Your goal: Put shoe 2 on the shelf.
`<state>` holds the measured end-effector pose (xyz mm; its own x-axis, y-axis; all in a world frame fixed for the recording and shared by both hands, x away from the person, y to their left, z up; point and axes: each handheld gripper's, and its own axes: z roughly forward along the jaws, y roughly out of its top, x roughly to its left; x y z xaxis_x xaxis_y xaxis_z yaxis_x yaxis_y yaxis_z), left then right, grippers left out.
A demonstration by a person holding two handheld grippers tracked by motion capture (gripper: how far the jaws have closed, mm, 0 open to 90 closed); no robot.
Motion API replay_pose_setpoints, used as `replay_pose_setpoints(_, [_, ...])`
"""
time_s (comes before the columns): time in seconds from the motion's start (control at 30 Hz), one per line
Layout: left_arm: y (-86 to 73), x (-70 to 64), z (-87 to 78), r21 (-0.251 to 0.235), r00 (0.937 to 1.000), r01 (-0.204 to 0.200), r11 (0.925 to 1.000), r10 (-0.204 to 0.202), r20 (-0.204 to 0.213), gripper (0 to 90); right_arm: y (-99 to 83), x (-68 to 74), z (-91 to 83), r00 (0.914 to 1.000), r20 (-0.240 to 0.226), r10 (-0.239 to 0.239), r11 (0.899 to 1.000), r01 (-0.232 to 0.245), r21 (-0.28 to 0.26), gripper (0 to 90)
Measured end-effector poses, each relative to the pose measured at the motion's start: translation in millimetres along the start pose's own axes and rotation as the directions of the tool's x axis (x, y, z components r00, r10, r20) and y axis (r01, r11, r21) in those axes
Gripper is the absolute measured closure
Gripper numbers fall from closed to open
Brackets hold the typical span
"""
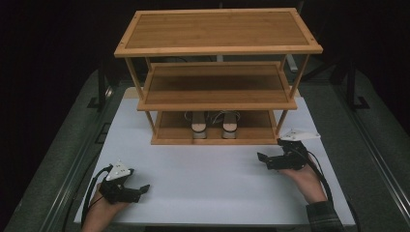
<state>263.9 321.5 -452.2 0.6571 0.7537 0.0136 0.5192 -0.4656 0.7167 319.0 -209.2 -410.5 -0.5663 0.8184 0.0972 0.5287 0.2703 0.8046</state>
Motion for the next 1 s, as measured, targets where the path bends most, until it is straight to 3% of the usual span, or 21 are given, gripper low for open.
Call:
replay_pose_setpoints(0.63, [0.0,0.0,-0.2,0.002,1.0,-0.001,1.0,0.001,0.001,12.8,-56.5,-11.5,-37.1,0.9978,0.054,0.039,0.999,-0.041,0.03,3.0])
replay_pose_setpoints(1.0, [0.0,0.1,-0.2,0.003,1.0,-0.003,1.0,0.003,0.001,12.8,-79.0,-16.3,-43.3,0.9922,0.124,0.015,0.992,-0.03,0.119,1.9])
